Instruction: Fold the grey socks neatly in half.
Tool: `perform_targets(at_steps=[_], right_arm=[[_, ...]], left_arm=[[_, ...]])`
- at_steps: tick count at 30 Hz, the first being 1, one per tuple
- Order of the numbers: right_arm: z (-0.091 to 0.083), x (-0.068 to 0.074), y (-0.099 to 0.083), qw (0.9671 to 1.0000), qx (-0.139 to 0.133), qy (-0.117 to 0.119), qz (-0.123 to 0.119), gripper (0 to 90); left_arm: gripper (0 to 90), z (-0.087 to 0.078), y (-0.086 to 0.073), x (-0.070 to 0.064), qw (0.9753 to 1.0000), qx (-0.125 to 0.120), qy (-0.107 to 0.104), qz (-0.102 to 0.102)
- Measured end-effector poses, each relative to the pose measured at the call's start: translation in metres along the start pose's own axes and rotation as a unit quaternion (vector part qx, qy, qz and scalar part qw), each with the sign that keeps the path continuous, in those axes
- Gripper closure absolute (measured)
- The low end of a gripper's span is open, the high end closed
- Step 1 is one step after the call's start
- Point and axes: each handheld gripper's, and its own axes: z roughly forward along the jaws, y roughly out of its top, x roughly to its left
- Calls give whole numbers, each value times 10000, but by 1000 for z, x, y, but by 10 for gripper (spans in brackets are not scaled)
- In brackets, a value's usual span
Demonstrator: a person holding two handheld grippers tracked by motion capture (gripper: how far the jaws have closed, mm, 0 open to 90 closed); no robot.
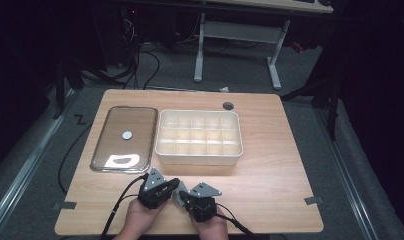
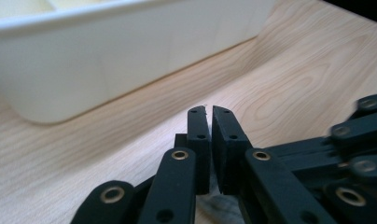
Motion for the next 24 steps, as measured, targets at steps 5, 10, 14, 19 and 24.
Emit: perform_targets(at_steps=[5, 10, 14, 19, 24], right_arm=[[0, 0, 0, 10000, -13, 7, -23, 900], [1, 0, 0, 10000, -31, 7, -12, 900], [-11, 4, 6, 10000, -66, -2, -33, 891], [-25, 12, 1, 9998, -59, 127, -132, 894], [-16, 12, -10, 9998, 152, 98, -121, 900]], left_arm=[[890, 6, -8, 0, 9996, 238, 120, 59], [900, 6, -17, 7, 9999, 126, 81, 61], [900, 5, -18, 6, 9998, 113, 139, 76], [900, 6, -18, 5, 9998, 87, 154, 81], [900, 6, -18, 5, 9998, 99, 153, 119]])
